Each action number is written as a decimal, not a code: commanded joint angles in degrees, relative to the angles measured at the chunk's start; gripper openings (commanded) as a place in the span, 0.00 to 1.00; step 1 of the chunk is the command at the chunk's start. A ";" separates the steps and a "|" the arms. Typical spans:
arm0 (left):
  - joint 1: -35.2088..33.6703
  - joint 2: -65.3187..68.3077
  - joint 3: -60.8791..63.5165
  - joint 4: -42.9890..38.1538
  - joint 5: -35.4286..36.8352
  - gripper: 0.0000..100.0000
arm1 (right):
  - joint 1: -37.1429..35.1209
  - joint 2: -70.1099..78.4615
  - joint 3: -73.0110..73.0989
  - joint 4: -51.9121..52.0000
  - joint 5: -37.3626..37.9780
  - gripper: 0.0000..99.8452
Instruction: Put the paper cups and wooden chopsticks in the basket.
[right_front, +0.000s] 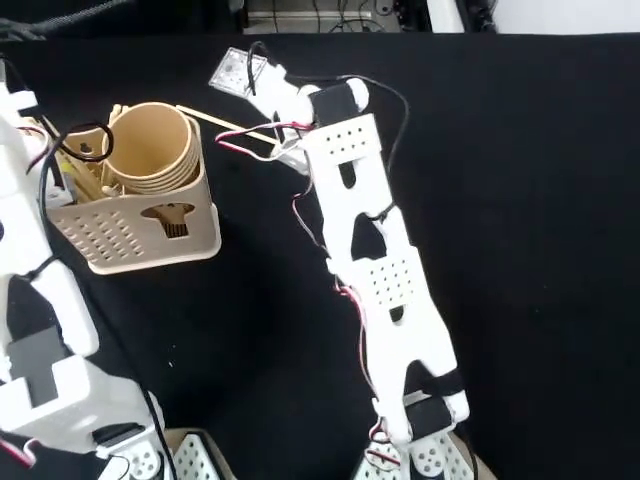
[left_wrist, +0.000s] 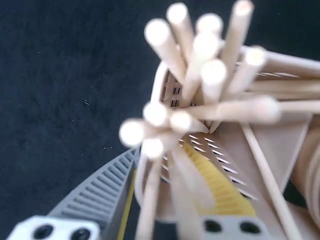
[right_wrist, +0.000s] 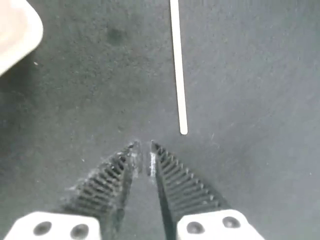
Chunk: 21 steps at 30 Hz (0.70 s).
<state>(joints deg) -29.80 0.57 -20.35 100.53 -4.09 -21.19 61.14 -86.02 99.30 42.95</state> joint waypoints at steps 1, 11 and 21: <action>1.19 -7.82 -0.31 0.26 -0.18 0.13 | -0.53 -1.63 -2.59 2.20 -0.18 0.01; 1.27 -7.56 -1.10 -4.66 0.09 0.19 | 7.74 -16.04 17.19 1.85 5.80 0.01; -0.13 -7.30 0.84 -0.79 2.90 0.19 | 1.23 -20.18 26.24 1.76 -2.02 0.01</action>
<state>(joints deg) -29.63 -6.37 -20.00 97.71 -1.89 -12.92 45.93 -62.37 99.38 42.33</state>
